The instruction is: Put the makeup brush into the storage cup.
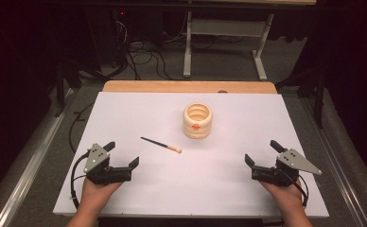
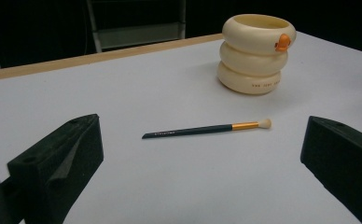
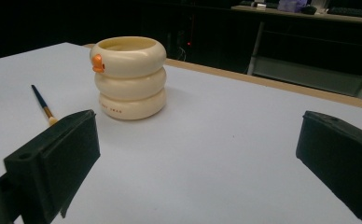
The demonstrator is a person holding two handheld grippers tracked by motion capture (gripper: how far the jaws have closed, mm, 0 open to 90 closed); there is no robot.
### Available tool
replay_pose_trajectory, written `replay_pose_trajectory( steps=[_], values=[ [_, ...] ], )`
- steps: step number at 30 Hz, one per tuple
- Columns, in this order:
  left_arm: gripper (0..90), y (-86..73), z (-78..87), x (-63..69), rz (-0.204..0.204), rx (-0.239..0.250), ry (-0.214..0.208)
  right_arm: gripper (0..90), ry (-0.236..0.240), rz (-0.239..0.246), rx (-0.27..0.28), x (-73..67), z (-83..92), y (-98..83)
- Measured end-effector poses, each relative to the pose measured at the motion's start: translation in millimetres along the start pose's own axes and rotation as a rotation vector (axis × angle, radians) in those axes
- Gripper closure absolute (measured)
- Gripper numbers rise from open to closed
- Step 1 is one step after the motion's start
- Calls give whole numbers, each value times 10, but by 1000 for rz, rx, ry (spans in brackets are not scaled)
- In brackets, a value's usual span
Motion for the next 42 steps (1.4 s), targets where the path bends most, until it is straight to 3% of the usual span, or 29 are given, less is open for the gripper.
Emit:
replay_pose_trajectory(
  steps=[22,31,42],
  values=[
    [0,13,-5,27,-5,0,-2,8,-4,13,10,21,-6,0],
    [0,7,-50,25,11,-2,-6,8,-16,-25,-7,78,-37,-50],
    [0,18,-44,42,6,6,-22,8,-20,8,-3,66,-20,-46]
  ],
)
Point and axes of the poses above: each handheld gripper's, and its own axes: z roughly backward along the jaws, y roughly out of its top, x roughly to its right, the point moved 2 cm from there along -z, roughly forward along the jaws, and after that the axes turned 1 degree about -z, right-handed, at the moved point
